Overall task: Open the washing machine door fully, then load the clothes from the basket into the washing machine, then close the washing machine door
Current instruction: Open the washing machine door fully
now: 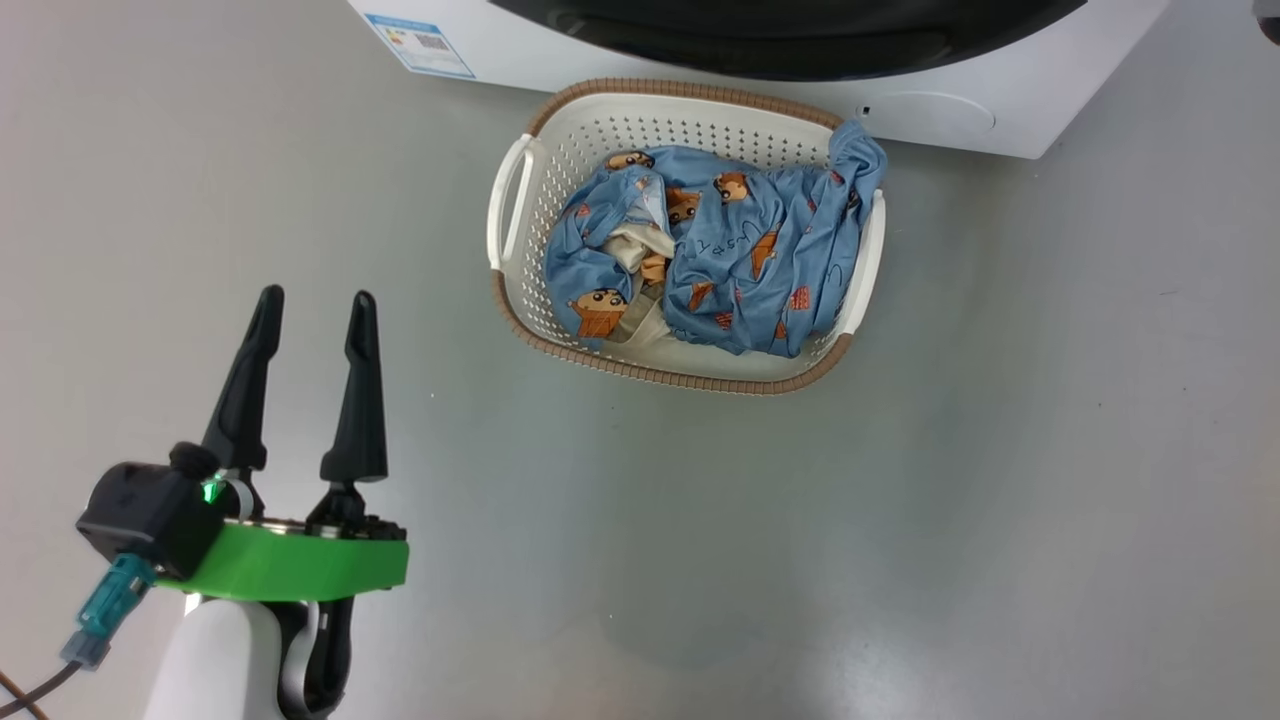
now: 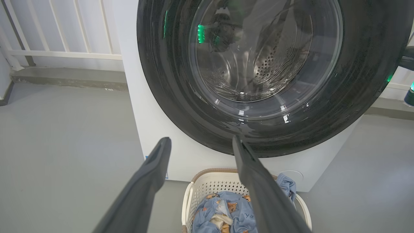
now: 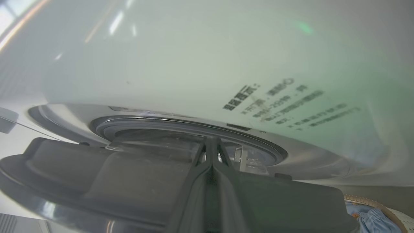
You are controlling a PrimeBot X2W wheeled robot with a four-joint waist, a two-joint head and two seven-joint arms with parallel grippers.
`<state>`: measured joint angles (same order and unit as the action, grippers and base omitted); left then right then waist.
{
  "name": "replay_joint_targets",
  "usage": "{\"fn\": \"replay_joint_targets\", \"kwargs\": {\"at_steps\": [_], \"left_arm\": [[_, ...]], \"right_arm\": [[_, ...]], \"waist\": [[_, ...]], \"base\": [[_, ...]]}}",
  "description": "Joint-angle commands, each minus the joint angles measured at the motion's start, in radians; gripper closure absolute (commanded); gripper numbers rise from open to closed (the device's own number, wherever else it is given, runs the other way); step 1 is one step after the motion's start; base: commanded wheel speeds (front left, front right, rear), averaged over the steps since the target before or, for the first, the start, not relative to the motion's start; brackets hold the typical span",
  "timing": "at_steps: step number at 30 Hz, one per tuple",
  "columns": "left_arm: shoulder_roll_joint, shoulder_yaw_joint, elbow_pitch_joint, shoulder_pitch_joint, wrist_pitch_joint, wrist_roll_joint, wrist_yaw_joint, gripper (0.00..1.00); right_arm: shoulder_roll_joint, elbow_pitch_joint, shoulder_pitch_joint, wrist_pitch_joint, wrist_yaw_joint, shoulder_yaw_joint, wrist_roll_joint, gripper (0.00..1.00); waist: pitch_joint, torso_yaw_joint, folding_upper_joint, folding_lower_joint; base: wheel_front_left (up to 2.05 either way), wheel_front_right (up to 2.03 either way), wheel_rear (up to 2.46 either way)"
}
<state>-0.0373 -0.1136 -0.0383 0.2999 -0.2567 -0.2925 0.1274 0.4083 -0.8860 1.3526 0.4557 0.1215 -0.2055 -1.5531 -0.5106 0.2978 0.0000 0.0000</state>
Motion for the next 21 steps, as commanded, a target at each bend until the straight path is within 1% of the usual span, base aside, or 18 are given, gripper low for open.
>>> {"fn": "replay_joint_targets", "kwargs": {"at_steps": [1, 9, 21], "left_arm": [[-0.025, 0.040, 0.013, 0.015, -0.005, 0.000, 0.003, 0.00], [-0.023, 0.047, 0.001, -0.003, -0.005, 0.007, 0.003, 0.00], [-0.033, 0.066, -0.014, -0.042, -0.005, 0.015, 0.003, 0.00]], "right_arm": [[-0.047, 0.023, 0.001, 0.033, 0.009, -0.016, -0.012, 1.00], [-0.060, 0.020, -0.062, 0.082, 0.009, -0.020, -0.034, 1.00], [-0.093, 0.094, -0.198, 0.166, 0.009, -0.012, -0.086, 1.00]], "waist": [[0.012, -0.005, 0.0000, 0.0000], [0.066, -0.027, 0.0000, 0.0000], [0.151, -0.059, 0.0000, 0.0000]], "base": [[0.00, 0.00, 0.00], [0.00, 0.00, 0.00], [0.00, 0.00, 0.00]]}}
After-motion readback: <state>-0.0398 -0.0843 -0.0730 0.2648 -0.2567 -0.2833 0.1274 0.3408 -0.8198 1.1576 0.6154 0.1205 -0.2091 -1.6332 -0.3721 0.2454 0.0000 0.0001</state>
